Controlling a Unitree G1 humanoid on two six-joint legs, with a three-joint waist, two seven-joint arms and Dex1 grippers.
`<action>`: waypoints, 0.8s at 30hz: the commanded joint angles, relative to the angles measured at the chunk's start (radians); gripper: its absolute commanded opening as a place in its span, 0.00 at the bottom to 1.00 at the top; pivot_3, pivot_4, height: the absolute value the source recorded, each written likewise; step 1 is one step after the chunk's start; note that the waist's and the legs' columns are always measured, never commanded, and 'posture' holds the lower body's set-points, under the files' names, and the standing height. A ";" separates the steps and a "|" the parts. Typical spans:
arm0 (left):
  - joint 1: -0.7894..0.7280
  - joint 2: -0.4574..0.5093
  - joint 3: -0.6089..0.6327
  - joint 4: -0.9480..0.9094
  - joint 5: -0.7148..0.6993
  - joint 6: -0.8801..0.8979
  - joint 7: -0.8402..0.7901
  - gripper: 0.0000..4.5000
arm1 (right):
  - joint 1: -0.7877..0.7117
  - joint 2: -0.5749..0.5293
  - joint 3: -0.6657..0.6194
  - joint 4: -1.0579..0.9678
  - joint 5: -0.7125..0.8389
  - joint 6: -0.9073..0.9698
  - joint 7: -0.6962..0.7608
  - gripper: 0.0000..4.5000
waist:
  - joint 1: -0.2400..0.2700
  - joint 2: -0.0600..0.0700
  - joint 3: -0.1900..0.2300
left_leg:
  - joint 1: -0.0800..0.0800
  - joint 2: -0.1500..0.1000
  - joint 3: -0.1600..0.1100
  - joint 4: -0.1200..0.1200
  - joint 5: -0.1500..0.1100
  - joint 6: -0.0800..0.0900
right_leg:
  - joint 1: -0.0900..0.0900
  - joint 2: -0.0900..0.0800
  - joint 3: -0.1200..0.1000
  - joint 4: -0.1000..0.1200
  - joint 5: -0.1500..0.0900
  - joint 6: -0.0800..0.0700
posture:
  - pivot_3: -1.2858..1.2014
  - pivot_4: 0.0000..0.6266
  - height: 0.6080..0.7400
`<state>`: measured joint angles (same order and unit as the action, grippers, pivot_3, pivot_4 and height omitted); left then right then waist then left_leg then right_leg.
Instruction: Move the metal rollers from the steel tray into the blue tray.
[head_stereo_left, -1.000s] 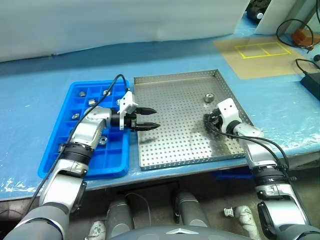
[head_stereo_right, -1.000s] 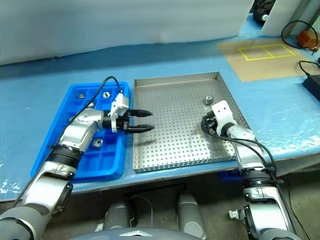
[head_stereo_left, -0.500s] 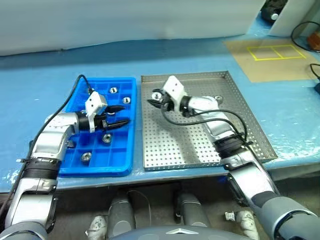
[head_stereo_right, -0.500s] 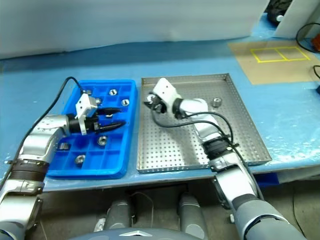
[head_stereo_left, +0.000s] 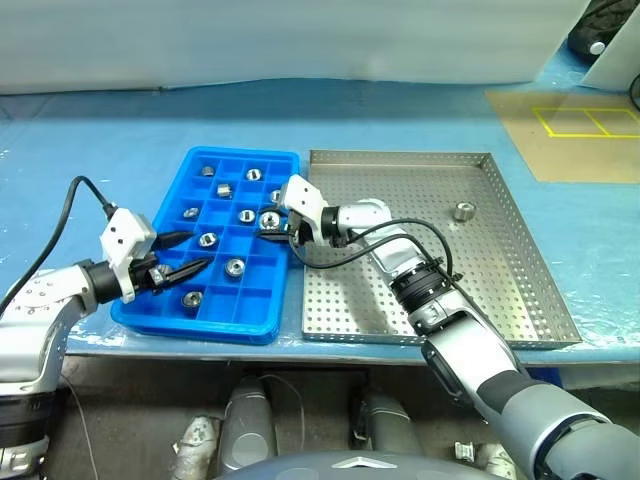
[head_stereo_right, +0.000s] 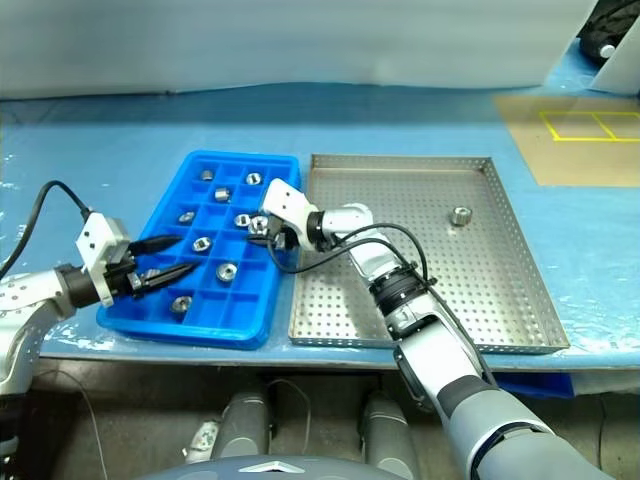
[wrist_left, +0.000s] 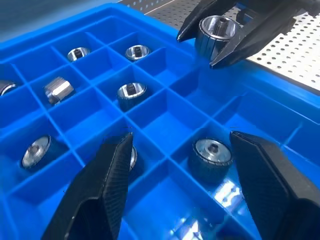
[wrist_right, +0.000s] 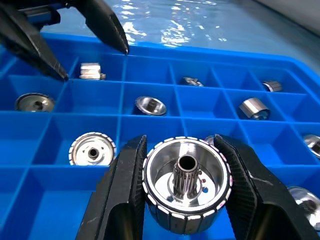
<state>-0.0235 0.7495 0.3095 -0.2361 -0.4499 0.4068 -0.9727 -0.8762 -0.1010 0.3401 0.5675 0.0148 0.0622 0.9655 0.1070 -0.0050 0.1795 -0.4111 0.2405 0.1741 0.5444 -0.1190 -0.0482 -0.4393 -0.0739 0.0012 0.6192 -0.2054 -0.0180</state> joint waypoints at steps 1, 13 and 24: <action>0.017 0.019 0.047 -0.074 -0.035 0.021 0.024 0.72 | -0.014 0.010 0.000 0.016 -0.002 -0.038 0.019 0.37 | 0.002 0.000 0.000 | 0.000 0.000 0.000 0.000 0.000 0.000 | 0.000 0.000 0.000 0.000 0.000 0.000 | 0.60 0.24 1.00; -0.016 0.024 0.002 -0.079 -0.049 0.034 0.037 0.72 | -0.047 0.056 -0.048 0.109 -0.022 -0.069 -0.089 0.65 | 0.003 0.000 0.000 | 0.000 0.000 -0.001 0.000 0.001 -0.001 | -0.001 0.000 0.000 0.001 0.000 0.000 | 0.59 0.24 1.00; -0.219 -0.023 -0.166 0.061 -0.023 -0.007 -0.026 0.72 | -0.014 -0.039 -0.159 -0.009 0.009 0.005 -0.180 0.71 | -0.007 0.000 0.000 | 0.001 -0.001 -0.001 0.002 0.001 -0.002 | 0.000 0.000 0.001 0.003 0.000 0.000 | 0.52 0.24 1.00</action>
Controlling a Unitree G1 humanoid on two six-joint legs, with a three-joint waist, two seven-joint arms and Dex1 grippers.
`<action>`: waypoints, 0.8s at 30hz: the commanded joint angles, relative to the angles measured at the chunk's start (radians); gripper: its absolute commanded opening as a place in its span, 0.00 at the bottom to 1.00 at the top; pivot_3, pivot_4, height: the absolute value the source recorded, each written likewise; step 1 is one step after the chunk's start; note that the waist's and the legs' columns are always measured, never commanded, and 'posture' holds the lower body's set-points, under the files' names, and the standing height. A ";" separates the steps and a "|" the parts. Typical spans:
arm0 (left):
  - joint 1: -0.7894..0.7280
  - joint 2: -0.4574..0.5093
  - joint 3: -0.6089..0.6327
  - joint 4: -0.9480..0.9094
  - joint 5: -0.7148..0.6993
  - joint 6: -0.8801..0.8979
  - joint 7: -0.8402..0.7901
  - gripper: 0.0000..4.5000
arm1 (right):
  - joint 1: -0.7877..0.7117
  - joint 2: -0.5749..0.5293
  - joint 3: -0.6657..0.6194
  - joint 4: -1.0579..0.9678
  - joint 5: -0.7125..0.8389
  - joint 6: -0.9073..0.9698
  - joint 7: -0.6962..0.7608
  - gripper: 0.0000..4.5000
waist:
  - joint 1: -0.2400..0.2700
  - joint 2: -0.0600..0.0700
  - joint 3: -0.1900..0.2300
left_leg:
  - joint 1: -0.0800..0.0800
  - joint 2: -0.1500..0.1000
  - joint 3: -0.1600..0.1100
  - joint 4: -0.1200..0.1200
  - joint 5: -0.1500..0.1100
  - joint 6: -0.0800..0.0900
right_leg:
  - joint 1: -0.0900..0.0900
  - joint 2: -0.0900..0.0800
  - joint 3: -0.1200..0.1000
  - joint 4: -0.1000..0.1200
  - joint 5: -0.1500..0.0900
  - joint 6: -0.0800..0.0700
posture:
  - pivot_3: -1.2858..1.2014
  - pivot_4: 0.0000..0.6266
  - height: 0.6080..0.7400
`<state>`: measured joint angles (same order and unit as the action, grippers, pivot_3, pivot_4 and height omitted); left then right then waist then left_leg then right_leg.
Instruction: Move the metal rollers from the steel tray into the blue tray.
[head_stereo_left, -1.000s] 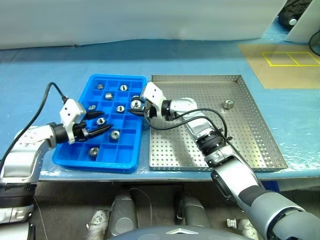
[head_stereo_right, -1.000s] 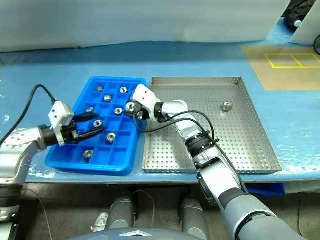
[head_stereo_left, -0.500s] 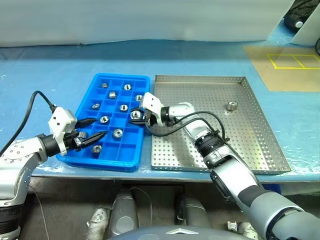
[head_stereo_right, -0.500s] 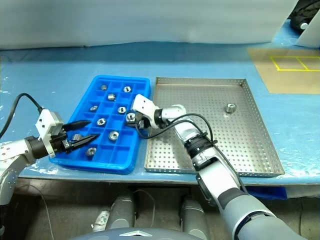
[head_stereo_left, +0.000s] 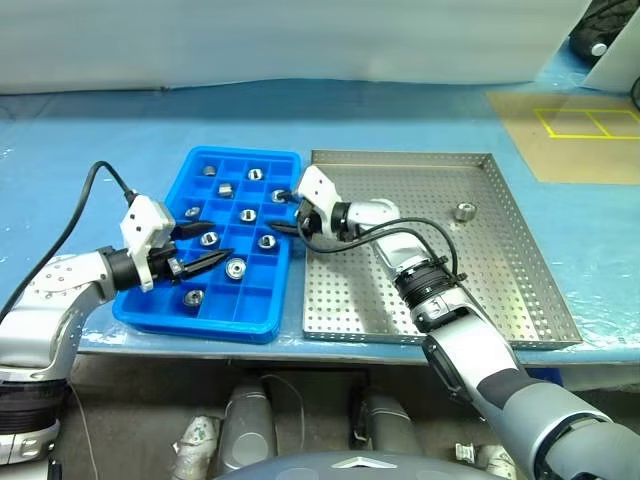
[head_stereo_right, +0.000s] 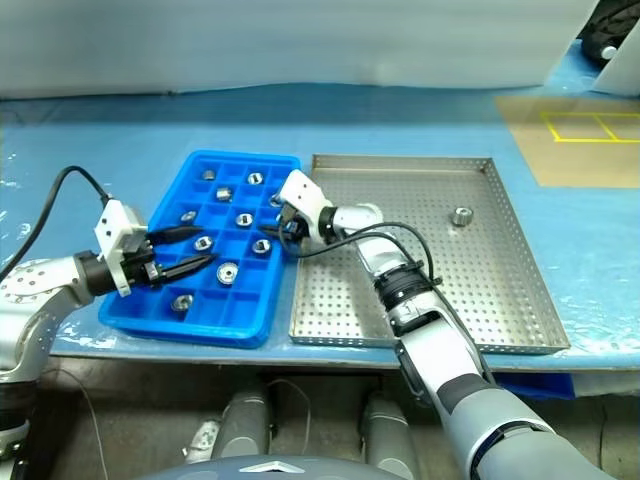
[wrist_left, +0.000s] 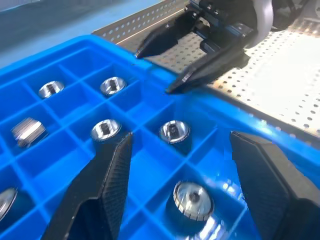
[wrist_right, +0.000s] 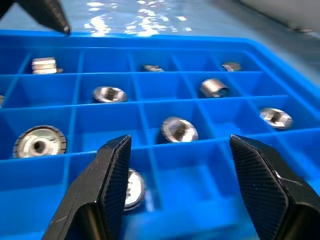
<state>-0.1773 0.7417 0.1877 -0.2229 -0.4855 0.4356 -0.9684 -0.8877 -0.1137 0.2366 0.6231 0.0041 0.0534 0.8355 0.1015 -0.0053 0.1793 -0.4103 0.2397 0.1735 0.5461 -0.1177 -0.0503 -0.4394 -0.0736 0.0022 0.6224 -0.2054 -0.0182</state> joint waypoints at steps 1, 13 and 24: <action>-0.103 -0.028 -0.073 0.082 0.023 -0.049 -0.045 0.72 | 0.000 -0.043 -0.075 -0.075 0.018 0.022 -0.076 0.71 | -0.003 0.000 0.000 | 0.000 0.000 0.000 0.000 0.000 0.000 | 0.000 0.000 0.000 0.000 0.000 0.000 | 0.50 0.24 1.00; -0.466 -0.234 -0.296 0.464 0.129 -0.221 -0.229 0.72 | 0.087 -0.229 -0.275 -0.020 -0.024 0.060 -0.476 0.71 | -0.064 -0.001 -0.001 | 0.001 -0.001 0.001 0.003 0.003 -0.004 | 0.002 0.001 0.003 0.001 0.001 0.000 | 0.39 0.24 1.00; -0.484 -0.290 -0.305 0.526 0.147 -0.257 -0.277 0.72 | 0.087 -0.253 -0.307 0.141 -0.039 -0.002 -0.616 0.71 | -0.118 -0.001 -0.001 | 0.001 0.000 0.002 0.009 -0.001 0.002 | 0.002 0.001 0.004 0.002 0.001 0.000 | 0.38 0.24 1.00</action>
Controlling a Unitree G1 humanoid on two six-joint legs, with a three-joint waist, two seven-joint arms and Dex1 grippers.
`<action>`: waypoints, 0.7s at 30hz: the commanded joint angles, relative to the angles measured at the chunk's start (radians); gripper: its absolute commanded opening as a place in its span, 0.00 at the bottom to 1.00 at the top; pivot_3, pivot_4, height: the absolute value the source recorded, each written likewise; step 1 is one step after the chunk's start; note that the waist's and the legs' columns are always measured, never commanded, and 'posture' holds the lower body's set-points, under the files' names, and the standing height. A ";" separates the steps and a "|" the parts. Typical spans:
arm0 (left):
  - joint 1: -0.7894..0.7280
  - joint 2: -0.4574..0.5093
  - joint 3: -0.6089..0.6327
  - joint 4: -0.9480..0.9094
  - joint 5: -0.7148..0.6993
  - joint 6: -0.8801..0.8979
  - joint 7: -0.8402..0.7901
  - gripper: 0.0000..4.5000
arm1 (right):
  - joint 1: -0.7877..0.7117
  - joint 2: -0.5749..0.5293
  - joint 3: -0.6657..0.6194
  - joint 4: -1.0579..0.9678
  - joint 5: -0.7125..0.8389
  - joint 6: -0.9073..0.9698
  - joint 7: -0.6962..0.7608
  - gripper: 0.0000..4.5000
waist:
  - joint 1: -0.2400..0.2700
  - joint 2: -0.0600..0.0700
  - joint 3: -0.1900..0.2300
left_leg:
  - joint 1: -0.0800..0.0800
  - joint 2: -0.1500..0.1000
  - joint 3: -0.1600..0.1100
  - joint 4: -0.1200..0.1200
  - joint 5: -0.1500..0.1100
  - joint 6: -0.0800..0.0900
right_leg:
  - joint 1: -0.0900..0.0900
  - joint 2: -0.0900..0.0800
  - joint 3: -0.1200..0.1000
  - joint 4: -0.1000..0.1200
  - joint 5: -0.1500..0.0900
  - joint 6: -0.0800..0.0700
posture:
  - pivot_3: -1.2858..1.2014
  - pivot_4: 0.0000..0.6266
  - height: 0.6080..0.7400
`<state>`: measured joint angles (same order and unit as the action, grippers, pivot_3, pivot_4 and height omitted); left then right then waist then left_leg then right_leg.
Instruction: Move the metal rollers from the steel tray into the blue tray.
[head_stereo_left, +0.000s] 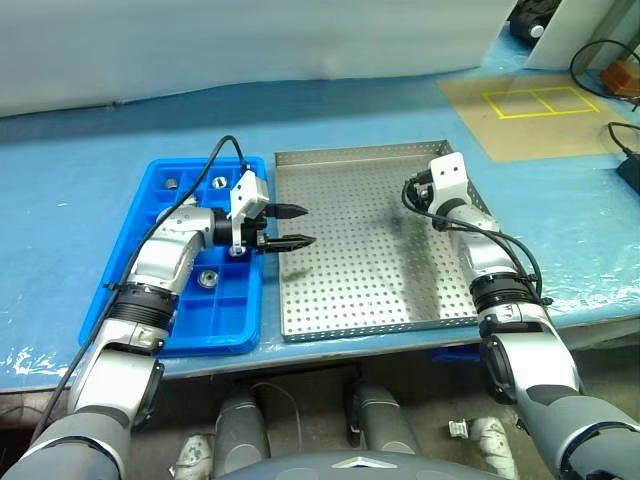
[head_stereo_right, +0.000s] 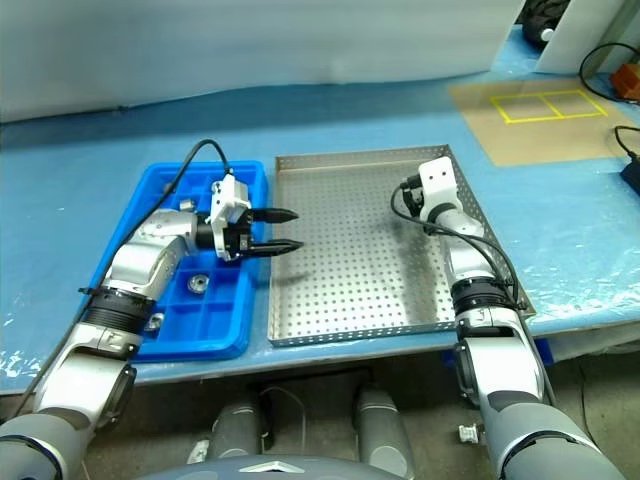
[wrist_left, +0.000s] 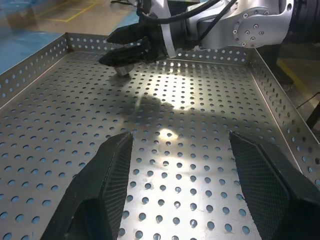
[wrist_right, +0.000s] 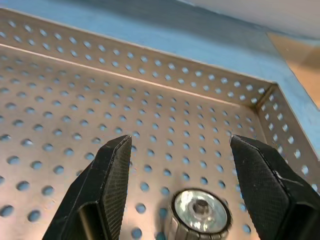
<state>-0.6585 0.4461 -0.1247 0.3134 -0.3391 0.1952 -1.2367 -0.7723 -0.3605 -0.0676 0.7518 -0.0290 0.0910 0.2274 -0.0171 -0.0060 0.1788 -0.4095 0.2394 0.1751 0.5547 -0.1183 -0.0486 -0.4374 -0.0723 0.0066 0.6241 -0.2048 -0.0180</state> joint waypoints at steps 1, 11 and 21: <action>0.001 0.007 0.010 -0.012 0.001 -0.015 -0.009 0.72 | -0.037 -0.005 0.002 0.032 -0.009 -0.050 -0.008 0.71 | 0.002 0.000 0.000 | 0.000 0.000 0.000 0.002 -0.001 0.001 | 0.000 0.000 0.000 0.000 0.000 0.000 | 0.39 0.24 1.00; 0.075 0.029 0.034 -0.079 -0.005 0.003 0.019 0.72 | -0.139 -0.042 -0.030 0.315 -0.004 -0.110 -0.075 0.71 | 0.010 0.000 0.000 | -0.001 0.000 0.001 0.008 -0.004 0.006 | 0.002 -0.001 -0.001 0.000 0.000 0.000 | 0.41 0.24 1.00; 0.108 0.040 0.037 -0.112 -0.007 0.015 0.034 0.72 | -0.122 -0.045 -0.033 0.382 -0.002 -0.127 -0.085 0.71 | 0.014 0.001 0.000 | -0.002 0.000 0.001 0.008 -0.004 0.006 | 0.002 -0.001 -0.002 0.001 0.000 0.000 | 0.41 0.24 1.00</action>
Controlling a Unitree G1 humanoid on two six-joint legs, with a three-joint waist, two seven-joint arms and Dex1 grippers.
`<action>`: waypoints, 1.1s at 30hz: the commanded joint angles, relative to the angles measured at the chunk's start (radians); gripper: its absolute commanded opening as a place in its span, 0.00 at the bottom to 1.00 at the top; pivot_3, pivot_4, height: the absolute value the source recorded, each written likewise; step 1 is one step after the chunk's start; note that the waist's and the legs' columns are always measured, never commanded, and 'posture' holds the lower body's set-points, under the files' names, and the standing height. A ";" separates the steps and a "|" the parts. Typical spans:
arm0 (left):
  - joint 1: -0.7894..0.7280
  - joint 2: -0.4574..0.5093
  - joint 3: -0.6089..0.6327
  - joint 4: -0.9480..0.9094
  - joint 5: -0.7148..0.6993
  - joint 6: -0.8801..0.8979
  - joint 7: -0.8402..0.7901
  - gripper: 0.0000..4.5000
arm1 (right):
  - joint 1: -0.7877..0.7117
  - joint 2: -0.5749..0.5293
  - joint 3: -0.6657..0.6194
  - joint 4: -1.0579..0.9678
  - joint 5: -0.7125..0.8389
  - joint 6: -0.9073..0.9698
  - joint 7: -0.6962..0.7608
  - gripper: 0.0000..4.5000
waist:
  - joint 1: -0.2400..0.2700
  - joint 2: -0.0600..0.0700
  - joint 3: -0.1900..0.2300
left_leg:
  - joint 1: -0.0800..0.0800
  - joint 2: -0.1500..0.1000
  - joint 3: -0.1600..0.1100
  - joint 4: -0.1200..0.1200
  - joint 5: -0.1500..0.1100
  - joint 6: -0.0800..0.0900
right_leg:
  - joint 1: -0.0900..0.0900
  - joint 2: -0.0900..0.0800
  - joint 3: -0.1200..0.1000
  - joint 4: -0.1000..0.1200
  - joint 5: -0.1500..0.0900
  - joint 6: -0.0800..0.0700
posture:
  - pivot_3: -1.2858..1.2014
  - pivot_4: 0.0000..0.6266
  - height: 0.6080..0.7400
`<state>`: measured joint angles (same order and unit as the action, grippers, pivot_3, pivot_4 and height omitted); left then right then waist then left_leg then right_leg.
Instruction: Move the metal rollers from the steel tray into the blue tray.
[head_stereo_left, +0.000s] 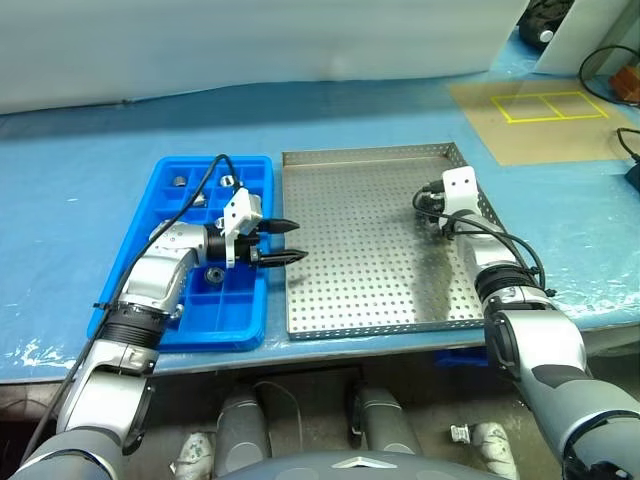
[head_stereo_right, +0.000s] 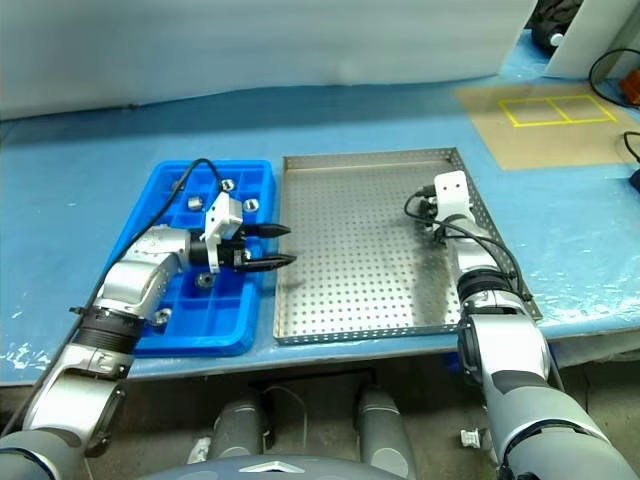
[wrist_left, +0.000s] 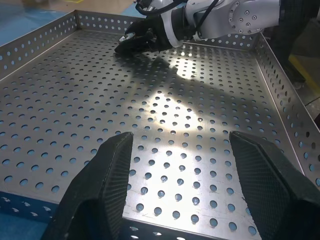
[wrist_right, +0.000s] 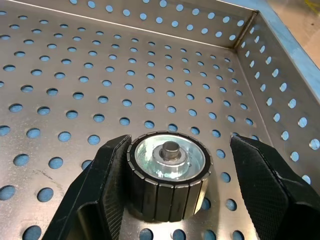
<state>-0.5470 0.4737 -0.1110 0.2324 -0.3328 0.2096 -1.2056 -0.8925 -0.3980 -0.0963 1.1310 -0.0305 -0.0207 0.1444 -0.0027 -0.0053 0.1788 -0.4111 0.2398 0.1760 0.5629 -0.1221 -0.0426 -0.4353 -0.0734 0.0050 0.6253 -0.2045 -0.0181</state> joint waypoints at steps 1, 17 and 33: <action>-0.004 0.013 0.023 -0.030 -0.013 0.000 0.002 0.72 | 0.001 -0.003 -0.001 -0.003 -0.003 -0.022 0.001 0.67 | 0.000 0.000 0.000 | 0.000 0.000 0.000 0.000 0.000 0.000 | 0.000 0.000 0.000 0.000 0.000 0.000 | 0.41 0.24 1.00; -0.017 0.057 0.037 -0.040 -0.011 -0.002 -0.014 0.72 | 0.005 0.045 0.063 -0.096 -0.026 -0.016 0.091 0.39 | -0.009 0.000 0.000 | 0.000 0.000 0.000 0.000 0.000 0.000 | 0.000 0.000 0.000 0.000 0.000 0.000 | 0.41 0.24 1.00; 0.200 0.327 0.278 -0.266 -0.086 0.109 0.042 0.72 | 0.014 0.195 0.312 -0.616 0.076 0.119 0.741 0.39 | 0.042 0.001 0.001 | -0.002 0.001 0.000 -0.006 0.001 -0.001 | -0.004 0.000 -0.002 -0.002 0.000 0.000 | 0.52 0.24 1.00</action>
<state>-0.3675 0.7764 0.1123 0.0471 -0.3866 0.3002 -1.1827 -0.8835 -0.2094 0.1850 0.5923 0.0083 0.0954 0.7994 0.0390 -0.0043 0.1798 -0.4133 0.2417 0.1759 0.5559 -0.1213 -0.0444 -0.4401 -0.0733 0.0031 0.6231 -0.2049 -0.0183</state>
